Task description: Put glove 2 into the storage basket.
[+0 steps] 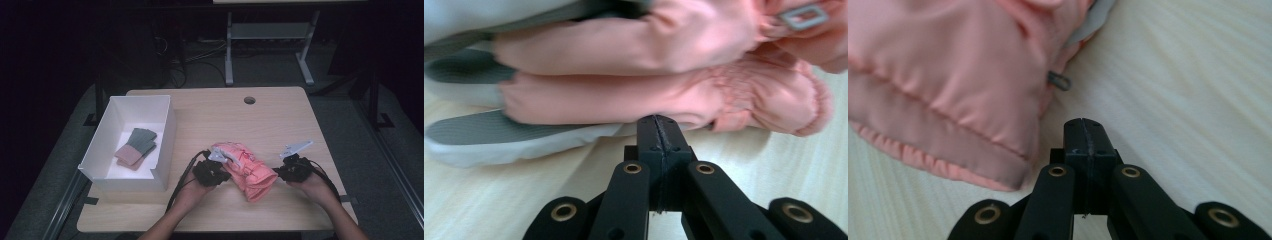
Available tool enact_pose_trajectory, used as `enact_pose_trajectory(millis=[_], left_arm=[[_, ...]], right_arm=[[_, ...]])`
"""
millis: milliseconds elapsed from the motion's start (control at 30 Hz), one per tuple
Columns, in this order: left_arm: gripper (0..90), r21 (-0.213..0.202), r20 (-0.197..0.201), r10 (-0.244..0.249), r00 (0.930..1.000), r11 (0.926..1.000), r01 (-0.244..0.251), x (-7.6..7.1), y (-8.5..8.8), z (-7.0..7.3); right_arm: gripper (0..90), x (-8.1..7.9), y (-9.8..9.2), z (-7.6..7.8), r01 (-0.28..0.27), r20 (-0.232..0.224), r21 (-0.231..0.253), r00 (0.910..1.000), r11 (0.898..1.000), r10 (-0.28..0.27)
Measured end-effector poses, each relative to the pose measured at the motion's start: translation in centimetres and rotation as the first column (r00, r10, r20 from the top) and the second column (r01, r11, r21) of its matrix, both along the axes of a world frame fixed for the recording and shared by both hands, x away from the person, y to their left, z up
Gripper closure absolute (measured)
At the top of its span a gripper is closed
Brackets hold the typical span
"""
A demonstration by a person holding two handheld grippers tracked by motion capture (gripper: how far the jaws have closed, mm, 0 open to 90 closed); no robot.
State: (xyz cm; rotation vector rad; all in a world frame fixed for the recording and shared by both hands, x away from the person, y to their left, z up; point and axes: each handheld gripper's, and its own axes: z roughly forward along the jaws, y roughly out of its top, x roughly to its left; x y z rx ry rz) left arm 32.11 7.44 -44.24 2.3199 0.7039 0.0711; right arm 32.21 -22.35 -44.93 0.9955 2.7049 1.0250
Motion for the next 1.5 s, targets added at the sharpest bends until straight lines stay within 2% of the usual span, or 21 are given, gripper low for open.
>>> enact_pose_trajectory(millis=[33, 100, 200, 233, 300, 400, 433, 567, 633, 667, 800, 967, 1033, 1100, 1233, 1300, 1433, 1500], left_arm=[[89.8, -0.011, -0.004, 0.012, 0.9999, 0.9999, -0.012, 0.2, 0.0, -0.1], [89.8, 0.004, -0.007, 0.003, 1.0, 1.0, -0.003, 0.7, 0.3, -0.1], [89.8, 0.004, -0.017, 0.011, 0.9998, 0.9999, -0.011, 1.4, 0.7, 0.0], [89.8, -0.008, -0.023, 0.021, 0.9995, 0.9998, -0.021, 1.5, 0.8, -0.1], [89.8, 0.004, -0.022, 0.01, 0.9997, 0.9999, -0.01, 2.0, 1.2, 0.0], [89.8, -0.013, -0.034, 0.002, 0.9994, 0.9999, -0.003, 2.7, 1.5, -0.1], [89.8, -0.03, -0.046, 0.011, 0.9989, 0.9995, -0.013, 2.8, 1.5, -0.2], [89.8, -0.022, -0.053, -0.002, 0.9986, 0.9998, 0.001, 3.5, 1.9, -0.3], [89.8, -0.013, -0.055, -0.016, 0.9984, 0.9998, 0.015, 3.8, 2.1, -0.3], [89.8, -0.029, -0.065, 0.001, 0.9979, 0.9996, -0.003, 3.8, 2.0, -0.3], [89.8, -0.018, -0.076, -0.012, 0.997, 0.9998, 0.01, 4.4, 2.1, -0.3], [89.8, -0.03, -0.071, 0.02, 0.9973, 0.9993, -0.022, 4.8, 2.5, 0.1], [89.8, -0.041, -0.067, 0.036, 0.9971, 0.9984, -0.039, 4.8, 2.8, 0.4], [89.8, -0.046, -0.057, 0.047, 0.9973, 0.9977, -0.049, 4.8, 3.3, 0.8], [89.7, -0.082, -0.052, 0.08, 0.9954, 0.9931, -0.084, 4.6, 3.9, 2.0], [89.0, -0.087, -0.039, 0.079, 0.9961, 0.9928, -0.082, 4.5, 4.3, 2.7], [82.2, -0.104, -0.029, 0.092, 0.9953, 0.99, -0.095, 4.0, 4.4, 4.1], [75.3, -0.109, -0.027, 0.099, 0.9947, 0.9889, -0.101, 3.9, 4.5, 4.8]], right_arm=[[90.0, -0.1, 0.1, -0.1, -0.013, -0.004, 0.007, 0.9999, 1.0, 0.013], [90.0, -0.4, 0.4, -0.1, -0.029, -0.009, 0.019, 0.9995, 0.999, 0.029], [90.0, -0.8, 1.1, -0.3, -0.057, -0.022, 0.038, 0.9981, 0.998, 0.058], [90.0, -0.9, 1.4, -0.3, -0.067, -0.033, 0.047, 0.9971, 0.997, 0.069], [90.0, -1.1, 1.9, -0.5, -0.093, -0.027, 0.049, 0.9952, 0.994, 0.094], [90.0, -1.6, 3.1, -0.4, -0.126, -0.036, 0.079, 0.991, 0.989, 0.129], [90.0, -1.7, 3.5, -0.4, -0.141, -0.03, 0.084, 0.9891, 0.986, 0.144], [90.0, -2.2, 5.3, -0.5, -0.183, -0.033, 0.108, 0.9818, 0.977, 0.187], [90.0, -2.3, 6.0, -0.6, -0.199, -0.028, 0.112, 0.9787, 0.974, 0.204], [90.0, -2.5, 6.3, -0.6, -0.204, -0.032, 0.115, 0.9773, 0.972, 0.209], [90.0, -2.8, 7.9, -0.8, -0.235, -0.028, 0.119, 0.9705, 0.965, 0.24], [90.0, -3.1, 9.9, -0.8, -0.263, -0.019, 0.115, 0.9635, 0.958, 0.267], [90.0, -3.2, 9.9, -0.8, -0.262, -0.016, 0.106, 0.9641, 0.959, 0.265], [90.0, -3.1, 9.1, -0.5, -0.254, -0.002, 0.112, 0.9667, 0.961, 0.256], [90.0, -3.4, 7.1, 0.7, -0.208, 0.027, 0.139, 0.978, 0.968, 0.207], [90.0, -3.3, 6.1, 1.4, -0.183, 0.05, 0.149, 0.9828, 0.972, 0.178], [90.0, -2.9, 4.6, 2.7, -0.13, 0.084, 0.182, 0.9896, 0.975, 0.116], [90.0, -2.6, 4.2, 3.4, -0.105, 0.101, 0.194, 0.9911, 0.975, 0.086]])
